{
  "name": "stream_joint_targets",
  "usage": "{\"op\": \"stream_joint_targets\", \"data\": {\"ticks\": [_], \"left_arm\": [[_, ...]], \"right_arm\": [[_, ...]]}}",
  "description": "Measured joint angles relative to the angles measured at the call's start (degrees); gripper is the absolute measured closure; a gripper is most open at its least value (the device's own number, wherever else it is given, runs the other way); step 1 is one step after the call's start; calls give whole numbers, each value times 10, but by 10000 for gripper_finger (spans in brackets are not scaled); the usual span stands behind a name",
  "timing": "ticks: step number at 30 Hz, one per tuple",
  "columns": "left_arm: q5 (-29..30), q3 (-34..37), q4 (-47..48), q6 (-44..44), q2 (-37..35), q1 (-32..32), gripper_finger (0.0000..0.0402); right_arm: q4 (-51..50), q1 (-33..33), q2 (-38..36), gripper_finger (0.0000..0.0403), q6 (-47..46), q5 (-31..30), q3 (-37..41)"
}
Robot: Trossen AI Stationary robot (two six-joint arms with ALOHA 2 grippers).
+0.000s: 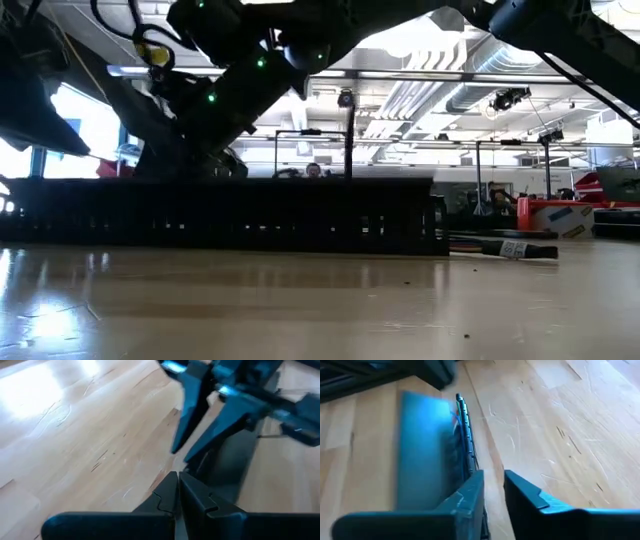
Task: Ziptie cables
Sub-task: Close the black cable duct cover
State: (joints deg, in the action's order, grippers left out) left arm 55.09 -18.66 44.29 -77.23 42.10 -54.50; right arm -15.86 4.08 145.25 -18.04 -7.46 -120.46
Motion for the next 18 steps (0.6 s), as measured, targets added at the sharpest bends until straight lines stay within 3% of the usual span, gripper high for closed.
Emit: {"op": "stream_joint_targets", "data": {"ticks": [9,13,18], "left_arm": [[-18,-13,-12,42,0,0,401],[-99,-54,-9,142,0,0,401],[-255,-94,29,196,5,0,401]], "right_arm": [[3,5,-1,392,64,-5,-16],[-45,8,-14,377,112,3,-38],[-176,12,-49,326,189,-4,-35]]}}
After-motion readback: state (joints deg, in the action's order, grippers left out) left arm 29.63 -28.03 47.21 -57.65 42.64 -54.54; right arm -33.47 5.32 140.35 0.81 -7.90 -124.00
